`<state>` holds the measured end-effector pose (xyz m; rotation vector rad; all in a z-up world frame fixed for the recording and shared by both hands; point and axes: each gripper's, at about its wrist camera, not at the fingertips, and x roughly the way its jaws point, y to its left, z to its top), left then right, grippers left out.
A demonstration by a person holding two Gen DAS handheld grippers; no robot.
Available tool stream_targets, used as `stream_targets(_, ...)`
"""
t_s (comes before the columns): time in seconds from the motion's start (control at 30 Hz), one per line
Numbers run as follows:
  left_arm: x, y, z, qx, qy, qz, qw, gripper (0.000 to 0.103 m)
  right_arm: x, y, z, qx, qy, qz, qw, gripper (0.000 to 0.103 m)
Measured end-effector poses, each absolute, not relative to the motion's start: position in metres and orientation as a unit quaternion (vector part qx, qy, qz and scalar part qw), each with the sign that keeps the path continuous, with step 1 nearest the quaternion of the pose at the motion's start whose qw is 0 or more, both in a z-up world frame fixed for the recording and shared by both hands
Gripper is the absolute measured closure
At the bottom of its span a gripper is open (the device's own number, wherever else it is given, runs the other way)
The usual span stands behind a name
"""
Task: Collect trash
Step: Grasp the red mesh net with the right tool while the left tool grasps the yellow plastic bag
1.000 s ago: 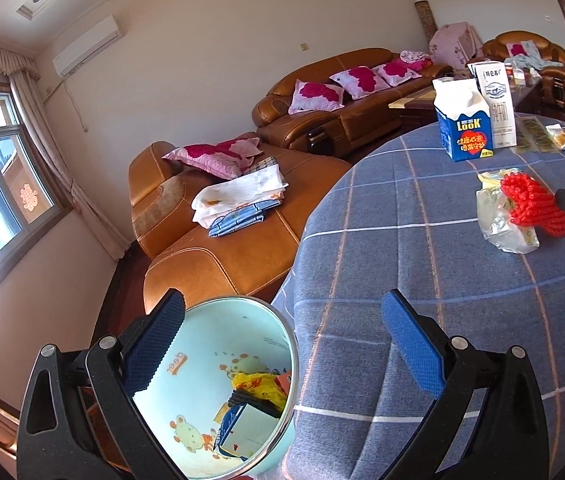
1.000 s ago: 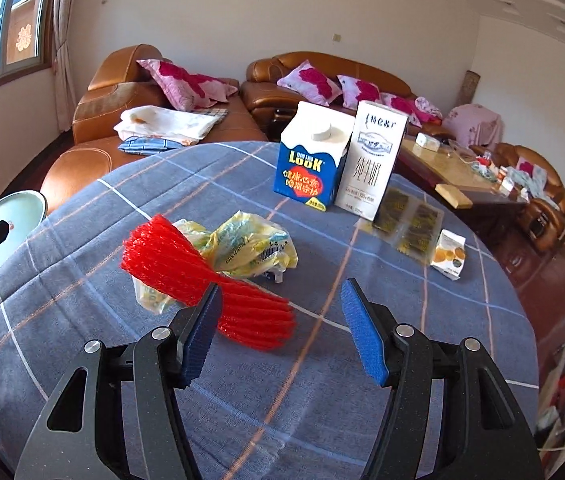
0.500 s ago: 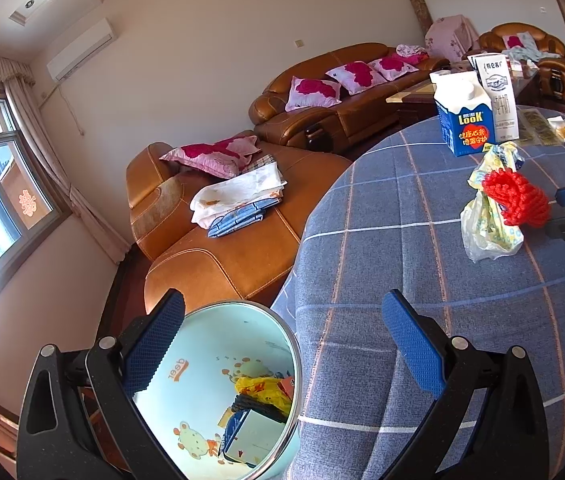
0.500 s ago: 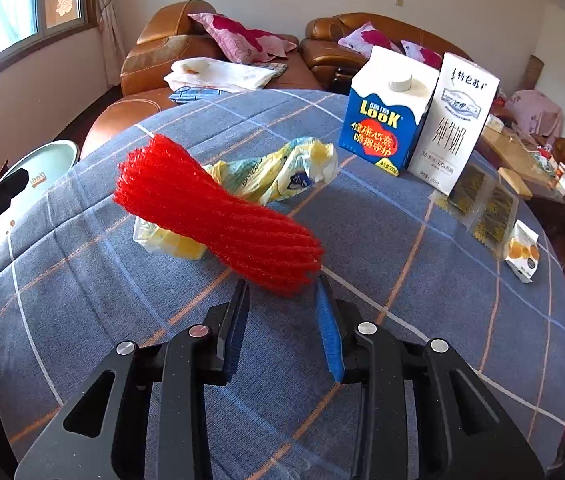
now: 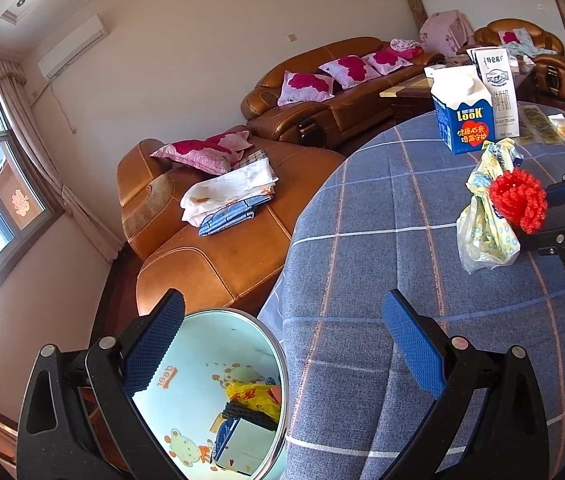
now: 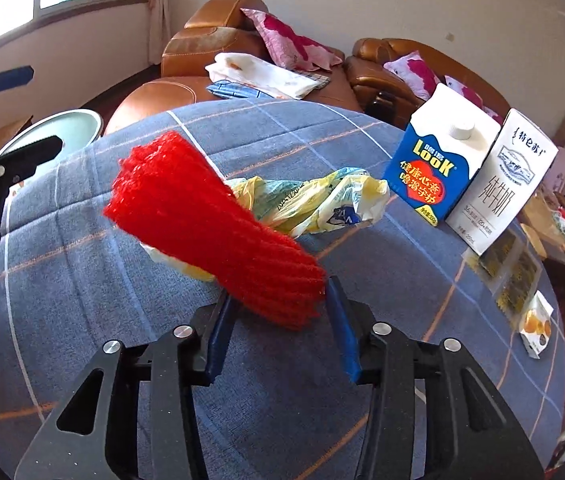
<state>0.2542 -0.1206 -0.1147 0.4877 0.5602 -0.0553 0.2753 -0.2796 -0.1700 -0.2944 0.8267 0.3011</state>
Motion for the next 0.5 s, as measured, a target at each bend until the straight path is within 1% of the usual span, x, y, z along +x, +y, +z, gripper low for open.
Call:
stream_targets(0.03,0.255,-0.12,-0.115,0.238,0.275,-0.026,0.931,0.006,0.276,-0.28,-0.168,-0.132,0.399,0.149,0.895,0.077)
stream_targets(0.07,0.256,-0.121,-0.115,0.237,0.275,-0.026,0.931,0.006,0.276,-0.281,-0.167,-0.126,0.399,0.15,0.896,0.086)
stream_targets(0.13,0.257,-0.122,-0.113,0.234,0.276,-0.029,0.932,0.006,0.275,-0.282,-0.164,-0.117,0.4,0.145,0.897,0.091)
stream_targets(0.33,0.257,-0.139,-0.107,0.231,0.269,-0.05,0.934,0.006,0.258,-0.302,-0.145,-0.058,0.395,0.094,0.912,0.092)
stream_targets(0.5,0.256,-0.17,-0.102,0.228,0.26,-0.086,0.934,0.006,0.241,-0.331,-0.14,-0.052,0.393,-0.016,0.918,0.092)
